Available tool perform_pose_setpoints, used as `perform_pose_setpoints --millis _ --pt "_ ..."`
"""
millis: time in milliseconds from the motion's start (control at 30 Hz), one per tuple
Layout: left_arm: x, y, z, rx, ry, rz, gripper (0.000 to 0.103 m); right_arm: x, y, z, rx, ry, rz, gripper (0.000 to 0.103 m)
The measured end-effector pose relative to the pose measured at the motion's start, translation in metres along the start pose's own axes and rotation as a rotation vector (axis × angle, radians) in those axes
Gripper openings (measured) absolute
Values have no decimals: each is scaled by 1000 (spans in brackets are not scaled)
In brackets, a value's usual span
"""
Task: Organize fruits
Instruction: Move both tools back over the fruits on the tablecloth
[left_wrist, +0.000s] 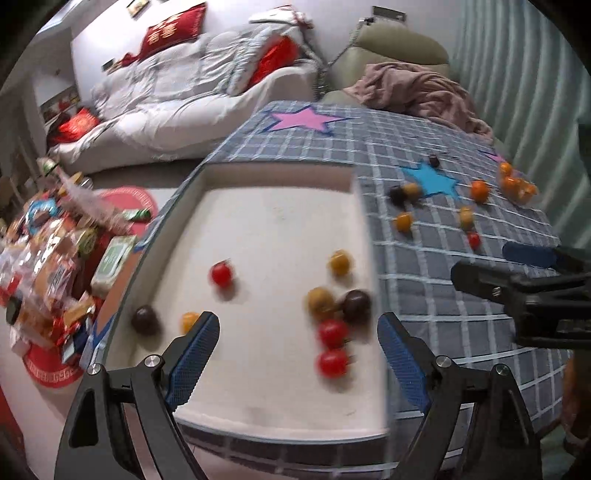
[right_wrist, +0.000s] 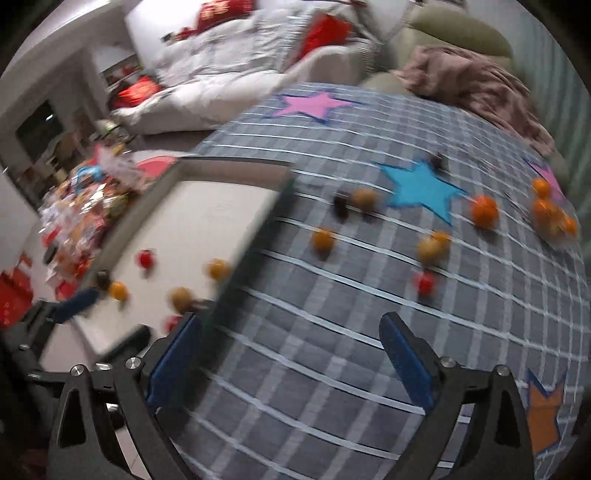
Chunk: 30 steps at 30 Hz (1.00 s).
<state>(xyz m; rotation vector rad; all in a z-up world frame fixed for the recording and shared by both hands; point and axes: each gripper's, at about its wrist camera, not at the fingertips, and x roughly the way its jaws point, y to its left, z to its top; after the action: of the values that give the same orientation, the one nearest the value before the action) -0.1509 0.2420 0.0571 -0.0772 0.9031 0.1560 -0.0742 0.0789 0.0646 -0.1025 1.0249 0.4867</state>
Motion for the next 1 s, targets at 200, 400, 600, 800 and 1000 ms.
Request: perform_pose_setpoints --millis 200,400,600,800,1000 --pt "4 -44 17 92 -4 -20 88 3 -52 -14 96 21 -46 98" --pt "12 -72 36 151 -5 -23 88 7 -75 -20 92 14 -89 98" --pt "35 -91 56 177 20 -36 88 14 -86 -21 75 4 -97 98" --pt "68 -114 69 225 55 -9 88 24 -88 -17 54 1 -88 98" --pt "98 -123 77 220 107 7 88 36 -88 -10 30 -4 -83 98"
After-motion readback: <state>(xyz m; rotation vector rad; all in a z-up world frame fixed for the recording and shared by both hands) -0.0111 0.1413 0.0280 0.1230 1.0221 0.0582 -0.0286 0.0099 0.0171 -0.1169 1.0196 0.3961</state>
